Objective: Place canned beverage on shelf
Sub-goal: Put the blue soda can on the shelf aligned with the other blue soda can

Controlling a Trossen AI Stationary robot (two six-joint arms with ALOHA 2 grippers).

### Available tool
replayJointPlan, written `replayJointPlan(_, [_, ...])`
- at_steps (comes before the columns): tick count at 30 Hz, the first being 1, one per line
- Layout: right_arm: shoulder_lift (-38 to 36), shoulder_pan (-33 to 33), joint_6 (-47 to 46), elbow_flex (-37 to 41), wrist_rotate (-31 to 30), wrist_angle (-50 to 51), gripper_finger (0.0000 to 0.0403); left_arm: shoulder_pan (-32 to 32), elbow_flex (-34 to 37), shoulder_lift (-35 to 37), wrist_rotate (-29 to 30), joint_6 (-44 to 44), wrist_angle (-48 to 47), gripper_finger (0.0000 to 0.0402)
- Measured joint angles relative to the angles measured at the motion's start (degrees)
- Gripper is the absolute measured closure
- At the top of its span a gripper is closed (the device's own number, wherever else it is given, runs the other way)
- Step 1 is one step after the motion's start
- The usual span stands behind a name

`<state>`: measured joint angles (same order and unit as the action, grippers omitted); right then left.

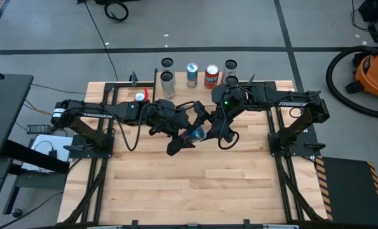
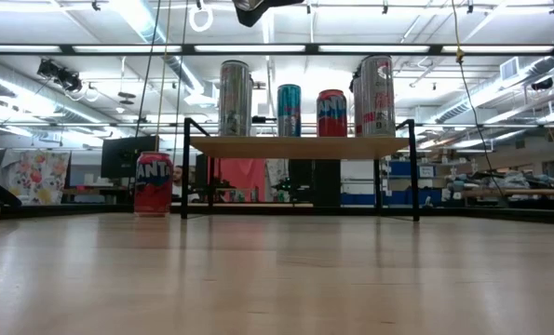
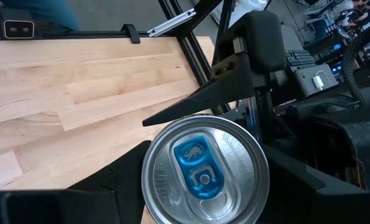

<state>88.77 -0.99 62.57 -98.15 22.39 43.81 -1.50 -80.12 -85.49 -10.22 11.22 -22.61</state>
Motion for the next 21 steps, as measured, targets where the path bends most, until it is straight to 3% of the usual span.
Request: replayJointPlan(21, [0.0, 0.0, -0.6, 0.0, -0.1, -0.5, 0.0151, 0.0, 0.0, 0.0, 0.1, -1.8, 0.6, 0.0044])
